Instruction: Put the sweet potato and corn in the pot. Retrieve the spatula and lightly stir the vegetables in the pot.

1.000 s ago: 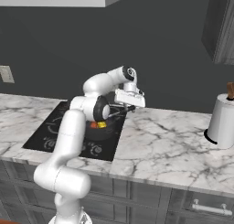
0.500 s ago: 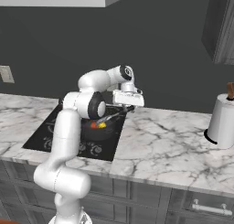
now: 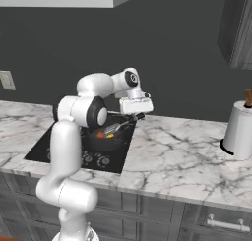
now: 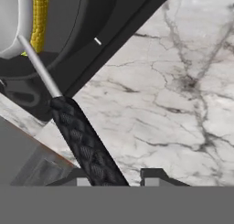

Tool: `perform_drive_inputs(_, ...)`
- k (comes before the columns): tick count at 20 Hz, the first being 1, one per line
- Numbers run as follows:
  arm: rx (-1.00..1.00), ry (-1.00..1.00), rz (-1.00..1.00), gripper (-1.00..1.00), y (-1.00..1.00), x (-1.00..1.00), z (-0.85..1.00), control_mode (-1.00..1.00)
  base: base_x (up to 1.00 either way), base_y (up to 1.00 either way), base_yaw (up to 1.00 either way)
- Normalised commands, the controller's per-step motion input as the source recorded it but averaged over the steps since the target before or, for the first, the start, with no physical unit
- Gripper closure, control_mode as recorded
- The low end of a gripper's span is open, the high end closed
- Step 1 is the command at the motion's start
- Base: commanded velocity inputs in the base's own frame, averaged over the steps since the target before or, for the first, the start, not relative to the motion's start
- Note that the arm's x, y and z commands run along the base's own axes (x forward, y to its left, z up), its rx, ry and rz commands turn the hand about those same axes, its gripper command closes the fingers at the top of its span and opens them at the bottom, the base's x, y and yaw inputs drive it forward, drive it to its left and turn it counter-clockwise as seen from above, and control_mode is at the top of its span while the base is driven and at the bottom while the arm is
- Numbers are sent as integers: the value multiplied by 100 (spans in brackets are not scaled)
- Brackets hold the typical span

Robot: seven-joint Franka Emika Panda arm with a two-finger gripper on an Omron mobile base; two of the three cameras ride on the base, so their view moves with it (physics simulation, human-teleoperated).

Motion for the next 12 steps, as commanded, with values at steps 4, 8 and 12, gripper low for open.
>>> perform_drive_inputs(4, 0, -16, 1, 100, 16, 0, -17, -100, 0, 0, 0)
perform_drive_inputs(8, 0, -15, 0, 100, 26, 3, -16, -100, 0, 0, 0)
perform_drive_inputs(12, -2, -10, 0, 100, 3, 55, -41, -100, 0, 0, 0)
